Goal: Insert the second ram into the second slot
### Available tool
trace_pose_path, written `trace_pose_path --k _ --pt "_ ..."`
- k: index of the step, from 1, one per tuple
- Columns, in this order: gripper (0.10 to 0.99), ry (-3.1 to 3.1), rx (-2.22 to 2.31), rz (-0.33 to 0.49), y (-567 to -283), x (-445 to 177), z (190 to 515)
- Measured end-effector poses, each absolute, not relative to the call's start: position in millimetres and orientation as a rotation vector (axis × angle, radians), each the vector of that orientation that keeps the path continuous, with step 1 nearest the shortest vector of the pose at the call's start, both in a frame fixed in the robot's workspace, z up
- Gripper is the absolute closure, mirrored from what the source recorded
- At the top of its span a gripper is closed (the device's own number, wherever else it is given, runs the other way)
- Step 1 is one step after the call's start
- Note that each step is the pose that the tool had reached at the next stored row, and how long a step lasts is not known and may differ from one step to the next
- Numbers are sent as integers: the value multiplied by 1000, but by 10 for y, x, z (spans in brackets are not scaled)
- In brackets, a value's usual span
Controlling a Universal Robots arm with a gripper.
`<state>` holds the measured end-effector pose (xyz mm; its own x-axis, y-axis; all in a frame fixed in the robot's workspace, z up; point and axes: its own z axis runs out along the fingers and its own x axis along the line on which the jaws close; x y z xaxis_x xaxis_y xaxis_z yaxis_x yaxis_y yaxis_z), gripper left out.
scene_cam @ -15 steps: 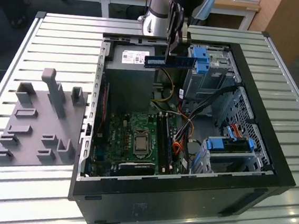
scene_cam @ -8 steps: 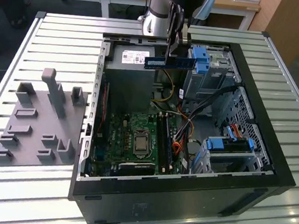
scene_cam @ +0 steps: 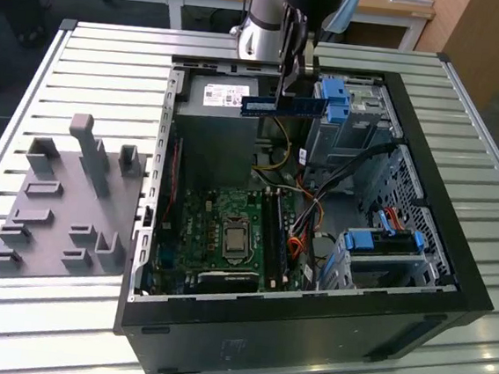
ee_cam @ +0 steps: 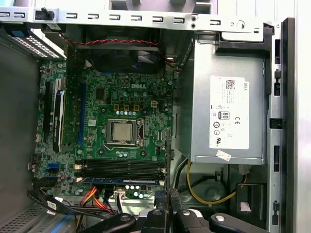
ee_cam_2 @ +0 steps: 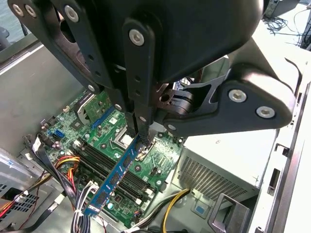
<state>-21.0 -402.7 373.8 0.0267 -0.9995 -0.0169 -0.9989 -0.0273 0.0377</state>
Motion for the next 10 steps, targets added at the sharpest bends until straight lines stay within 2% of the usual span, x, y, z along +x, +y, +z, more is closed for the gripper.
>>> trace_pose_path --k 10 --pt "949 -2180 2240 -60 -4045 -210 3739"
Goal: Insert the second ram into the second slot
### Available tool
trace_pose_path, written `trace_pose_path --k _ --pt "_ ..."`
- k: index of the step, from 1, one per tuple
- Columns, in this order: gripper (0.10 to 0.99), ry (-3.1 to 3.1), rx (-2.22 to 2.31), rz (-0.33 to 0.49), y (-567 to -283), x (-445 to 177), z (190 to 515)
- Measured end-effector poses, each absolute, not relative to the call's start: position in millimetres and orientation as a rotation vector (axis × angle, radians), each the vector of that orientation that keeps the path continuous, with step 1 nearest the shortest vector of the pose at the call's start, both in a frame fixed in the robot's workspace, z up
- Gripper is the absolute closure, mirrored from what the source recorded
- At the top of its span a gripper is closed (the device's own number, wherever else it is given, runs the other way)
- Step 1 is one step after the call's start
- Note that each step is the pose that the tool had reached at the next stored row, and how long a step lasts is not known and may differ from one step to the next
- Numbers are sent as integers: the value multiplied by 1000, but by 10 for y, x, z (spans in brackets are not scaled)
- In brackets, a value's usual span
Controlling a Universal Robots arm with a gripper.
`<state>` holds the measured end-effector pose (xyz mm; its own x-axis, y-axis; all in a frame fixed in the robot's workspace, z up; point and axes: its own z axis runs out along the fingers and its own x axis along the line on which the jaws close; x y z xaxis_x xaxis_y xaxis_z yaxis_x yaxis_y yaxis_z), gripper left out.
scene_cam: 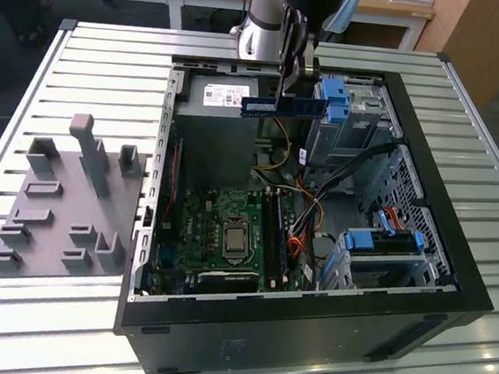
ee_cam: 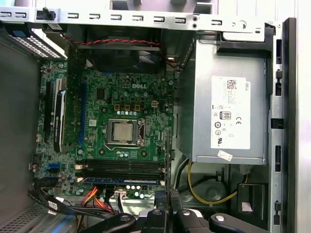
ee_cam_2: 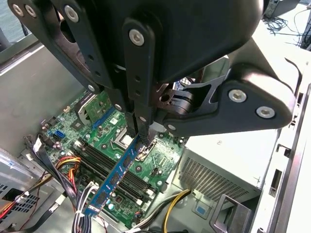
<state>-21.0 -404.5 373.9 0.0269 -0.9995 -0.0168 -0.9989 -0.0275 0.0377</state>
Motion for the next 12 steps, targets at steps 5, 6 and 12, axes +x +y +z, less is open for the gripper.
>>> trace_pose_path --k 5,6,12 --pt "949 -2180 2240 -60 -4057 -210 3738" --pt "949 -2180 2240 -60 -4061 -210 3739" --pt "949 -2180 2240 -60 -4079 -210 3738"
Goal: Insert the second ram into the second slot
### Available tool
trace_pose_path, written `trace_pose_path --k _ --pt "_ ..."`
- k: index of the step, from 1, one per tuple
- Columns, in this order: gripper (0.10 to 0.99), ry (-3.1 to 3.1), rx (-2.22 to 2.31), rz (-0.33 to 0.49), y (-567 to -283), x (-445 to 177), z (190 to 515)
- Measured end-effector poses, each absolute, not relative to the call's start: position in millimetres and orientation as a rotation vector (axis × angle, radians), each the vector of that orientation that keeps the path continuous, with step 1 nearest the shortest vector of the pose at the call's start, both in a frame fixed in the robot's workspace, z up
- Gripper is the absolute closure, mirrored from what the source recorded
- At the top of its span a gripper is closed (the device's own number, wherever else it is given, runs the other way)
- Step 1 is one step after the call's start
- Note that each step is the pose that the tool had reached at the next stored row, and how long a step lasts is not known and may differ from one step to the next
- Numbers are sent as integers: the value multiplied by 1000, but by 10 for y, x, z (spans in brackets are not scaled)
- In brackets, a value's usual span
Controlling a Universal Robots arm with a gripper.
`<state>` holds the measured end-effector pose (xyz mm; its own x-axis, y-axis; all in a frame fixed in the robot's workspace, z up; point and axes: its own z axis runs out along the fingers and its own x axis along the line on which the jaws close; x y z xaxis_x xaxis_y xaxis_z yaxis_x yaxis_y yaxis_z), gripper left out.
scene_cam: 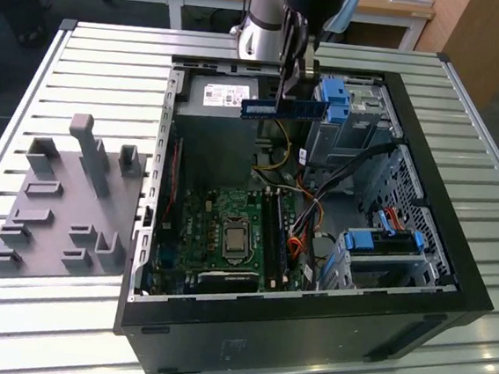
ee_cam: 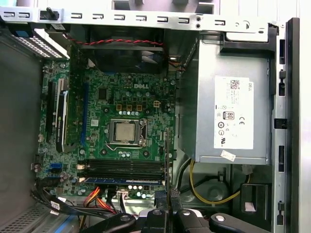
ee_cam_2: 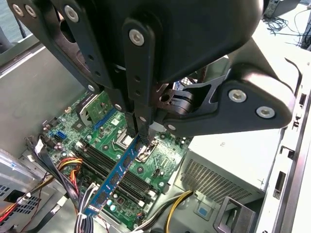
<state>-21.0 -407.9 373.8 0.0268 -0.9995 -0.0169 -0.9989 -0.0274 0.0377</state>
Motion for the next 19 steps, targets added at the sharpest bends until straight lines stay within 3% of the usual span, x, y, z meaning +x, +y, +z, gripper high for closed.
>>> trace_pose_path --k 19 --pt "949 -2180 2240 -60 -4127 -210 3738"
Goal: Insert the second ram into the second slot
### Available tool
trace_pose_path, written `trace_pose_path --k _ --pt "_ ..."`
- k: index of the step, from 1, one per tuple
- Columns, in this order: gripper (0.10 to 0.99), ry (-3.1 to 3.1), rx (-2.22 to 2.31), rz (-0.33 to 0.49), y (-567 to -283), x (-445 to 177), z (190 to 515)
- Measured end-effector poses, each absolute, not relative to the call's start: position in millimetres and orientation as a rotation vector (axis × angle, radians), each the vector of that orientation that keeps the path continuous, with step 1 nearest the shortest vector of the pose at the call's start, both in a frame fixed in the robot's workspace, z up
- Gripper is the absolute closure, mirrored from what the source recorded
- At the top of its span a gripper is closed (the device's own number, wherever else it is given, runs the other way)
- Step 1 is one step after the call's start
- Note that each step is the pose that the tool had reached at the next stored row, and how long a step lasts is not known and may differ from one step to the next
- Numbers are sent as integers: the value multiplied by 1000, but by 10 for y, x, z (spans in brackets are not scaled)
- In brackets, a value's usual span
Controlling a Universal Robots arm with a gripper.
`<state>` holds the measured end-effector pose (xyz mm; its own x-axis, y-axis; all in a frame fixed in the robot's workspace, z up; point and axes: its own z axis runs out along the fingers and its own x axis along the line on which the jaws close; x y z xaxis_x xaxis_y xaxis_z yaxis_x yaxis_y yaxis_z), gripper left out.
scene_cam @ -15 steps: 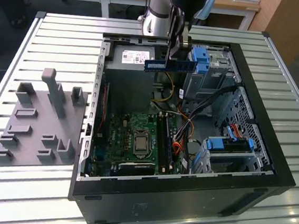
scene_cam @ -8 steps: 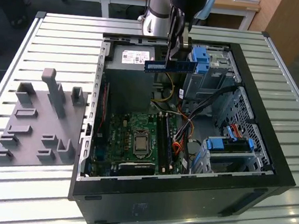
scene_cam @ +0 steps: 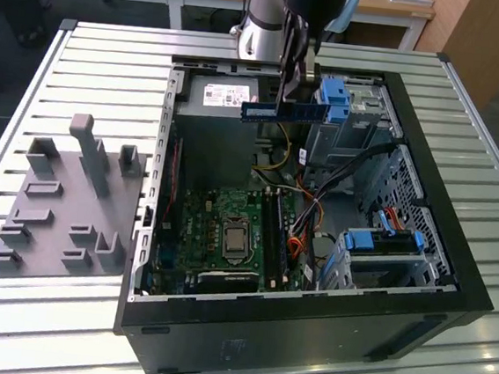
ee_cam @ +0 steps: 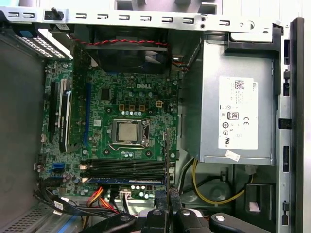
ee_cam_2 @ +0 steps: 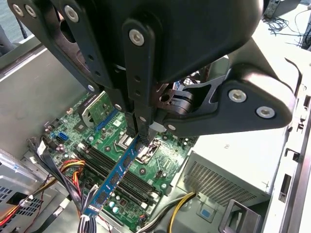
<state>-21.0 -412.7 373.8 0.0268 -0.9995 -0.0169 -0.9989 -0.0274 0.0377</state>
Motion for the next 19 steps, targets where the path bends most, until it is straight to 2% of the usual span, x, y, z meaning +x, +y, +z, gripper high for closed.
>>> trace_pose_path --k 19 --pt "949 -2180 2240 -60 -4173 -210 3738"
